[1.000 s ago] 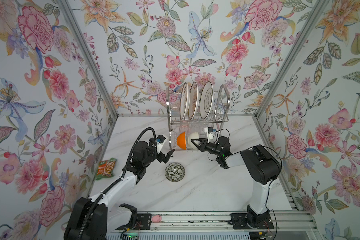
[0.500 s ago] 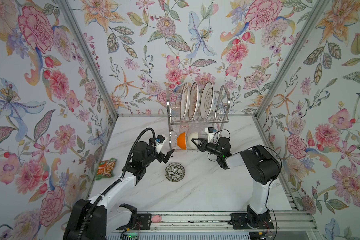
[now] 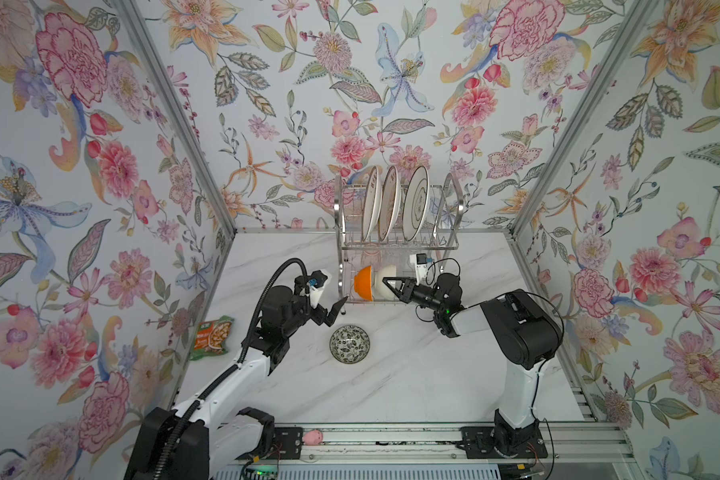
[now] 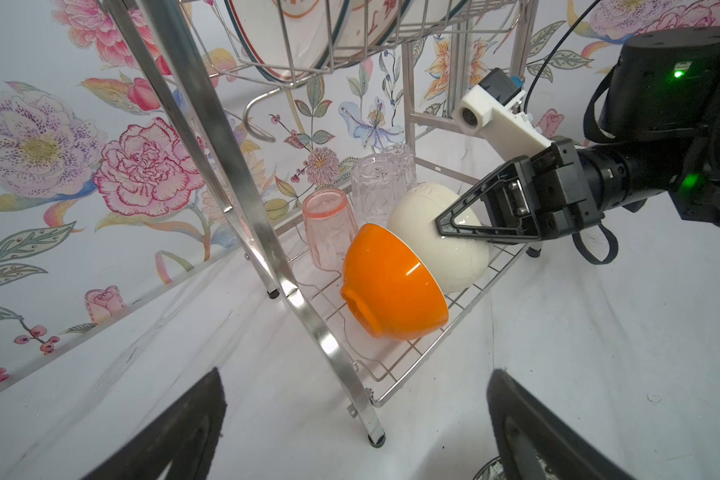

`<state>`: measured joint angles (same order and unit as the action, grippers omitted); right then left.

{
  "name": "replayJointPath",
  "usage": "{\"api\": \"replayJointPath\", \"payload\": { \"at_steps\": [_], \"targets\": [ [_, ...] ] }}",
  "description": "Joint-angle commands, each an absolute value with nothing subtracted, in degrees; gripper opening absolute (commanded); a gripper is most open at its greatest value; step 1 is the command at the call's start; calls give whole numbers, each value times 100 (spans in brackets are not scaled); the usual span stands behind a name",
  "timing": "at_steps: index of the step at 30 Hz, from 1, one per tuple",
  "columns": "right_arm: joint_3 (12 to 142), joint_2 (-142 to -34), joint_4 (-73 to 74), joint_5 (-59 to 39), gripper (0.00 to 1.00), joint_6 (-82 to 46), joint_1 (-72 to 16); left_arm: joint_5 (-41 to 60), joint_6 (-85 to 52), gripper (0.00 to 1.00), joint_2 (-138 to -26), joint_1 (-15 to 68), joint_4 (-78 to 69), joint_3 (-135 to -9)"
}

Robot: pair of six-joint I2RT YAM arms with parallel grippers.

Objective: Unload the mixed dishes from the dish rack
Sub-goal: 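Close the right gripper on the cream bowl's rim and tilt it free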

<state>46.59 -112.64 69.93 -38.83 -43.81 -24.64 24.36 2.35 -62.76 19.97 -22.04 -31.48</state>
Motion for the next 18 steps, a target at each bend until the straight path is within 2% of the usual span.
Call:
{"api": "replayJointPath", "payload": {
  "at_steps": [1,18],
  "targets": [
    [4866,-11282,7503,-4024,0,-4417,-2411,2326,159,99,-6175,2068,-2328,-3076],
    [5306,-11588,8142,-4333,0,-4995,-2276,2253,-13,99,-6191,2072,-2585,-3085]
  ]
}}
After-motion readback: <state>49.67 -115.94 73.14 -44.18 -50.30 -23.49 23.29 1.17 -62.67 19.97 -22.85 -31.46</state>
